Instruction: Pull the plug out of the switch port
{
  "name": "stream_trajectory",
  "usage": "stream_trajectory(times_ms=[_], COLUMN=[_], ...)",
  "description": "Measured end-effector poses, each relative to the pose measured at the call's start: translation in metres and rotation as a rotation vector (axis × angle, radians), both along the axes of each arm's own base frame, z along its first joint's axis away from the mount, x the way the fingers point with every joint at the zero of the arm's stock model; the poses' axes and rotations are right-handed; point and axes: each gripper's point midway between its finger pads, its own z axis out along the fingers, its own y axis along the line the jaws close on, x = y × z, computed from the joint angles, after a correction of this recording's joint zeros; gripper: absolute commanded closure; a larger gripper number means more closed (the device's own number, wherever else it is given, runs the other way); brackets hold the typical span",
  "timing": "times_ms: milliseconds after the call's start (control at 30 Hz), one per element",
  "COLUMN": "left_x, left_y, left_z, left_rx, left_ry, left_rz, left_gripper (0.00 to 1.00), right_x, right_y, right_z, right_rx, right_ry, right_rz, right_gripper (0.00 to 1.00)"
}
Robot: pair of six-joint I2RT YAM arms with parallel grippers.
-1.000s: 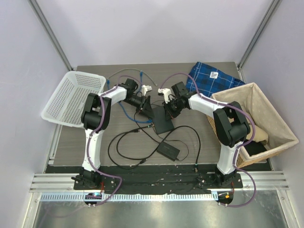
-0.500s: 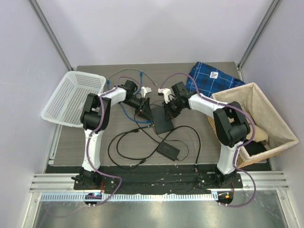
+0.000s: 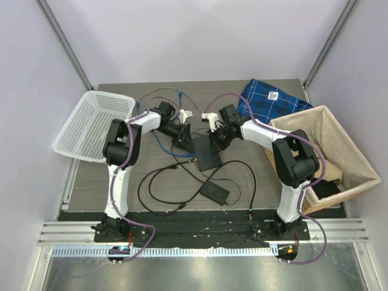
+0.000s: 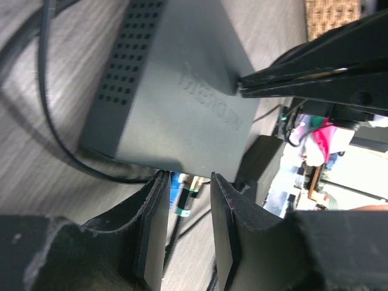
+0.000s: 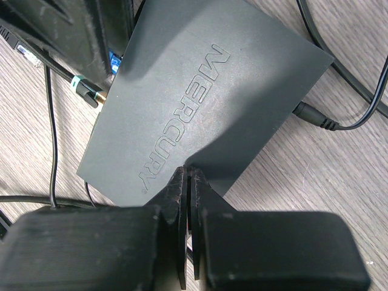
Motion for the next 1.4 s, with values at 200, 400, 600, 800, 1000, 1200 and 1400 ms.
stream_trajectory(times_ms=[200, 400, 600, 800, 1000, 1200, 1400], left_x=[0.001, -0.001, -0.009, -0.011, -0.014, -0.016, -0.017], left_y=[0.004, 0.001, -0.003, -0.002, -0.003, -0.004, -0.004], left_z=[-0.013, -0.011, -0.013, -0.015, -0.017, -0.018, -0.019], left_rx=[0.031, 0.010, -0.013, -0.026, -0.043, -0.057, -0.063], left_ry=[-0.026, -0.036, -0.062, -0.092, -0.063, -0.046, -0.046], left_rz=[-0.013, -0.033, -0.091, -0.135, -0.151, -0.162, -0.166], left_gripper=[0.58, 0.58, 0.61, 0.65, 0.69, 0.82, 0.94], right_x=[0.000, 0.000, 0.000, 0.000, 0.000, 0.001, 0.001], right_y=[0.000, 0.000, 0.000, 0.000, 0.000, -0.001, -0.001], right_z=[0.000, 0.000, 0.000, 0.000, 0.000, 0.000, 0.000], right_rx=[0.000, 0.000, -0.001, -0.002, -0.002, -0.006, -0.007], right_ry=[0.000, 0.000, 0.000, 0.001, 0.001, -0.002, -0.002], right_rz=[0.000, 0.000, 0.000, 0.000, -0.001, -0.003, -0.004], right_gripper=[0.99, 0.99, 0.99, 0.99, 0.99, 0.99, 0.99])
